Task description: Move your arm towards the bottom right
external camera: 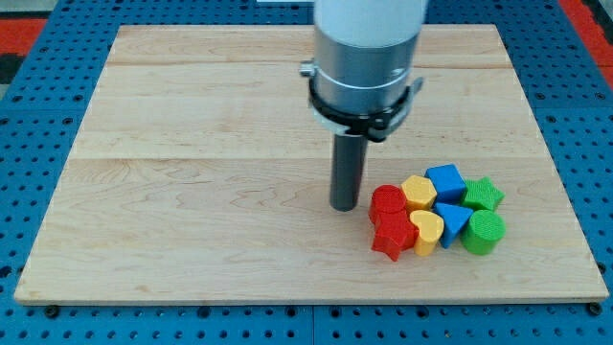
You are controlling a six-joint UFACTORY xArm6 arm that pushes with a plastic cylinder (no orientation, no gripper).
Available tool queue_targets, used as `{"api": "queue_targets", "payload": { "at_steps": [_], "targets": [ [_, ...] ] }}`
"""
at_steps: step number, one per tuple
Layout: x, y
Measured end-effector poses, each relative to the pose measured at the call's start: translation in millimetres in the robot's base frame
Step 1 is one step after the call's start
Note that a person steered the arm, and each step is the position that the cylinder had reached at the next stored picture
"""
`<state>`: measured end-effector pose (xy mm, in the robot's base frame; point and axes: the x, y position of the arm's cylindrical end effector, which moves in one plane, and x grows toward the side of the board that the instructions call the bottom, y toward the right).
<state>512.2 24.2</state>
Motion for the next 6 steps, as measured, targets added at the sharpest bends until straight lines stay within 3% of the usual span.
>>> {"api": "queue_targets", "payload": {
  "at_steps": [1, 3, 5, 6],
  "targets": [
    [26, -26],
    [106, 7],
    [105, 229],
    [86, 268]
  ]
}}
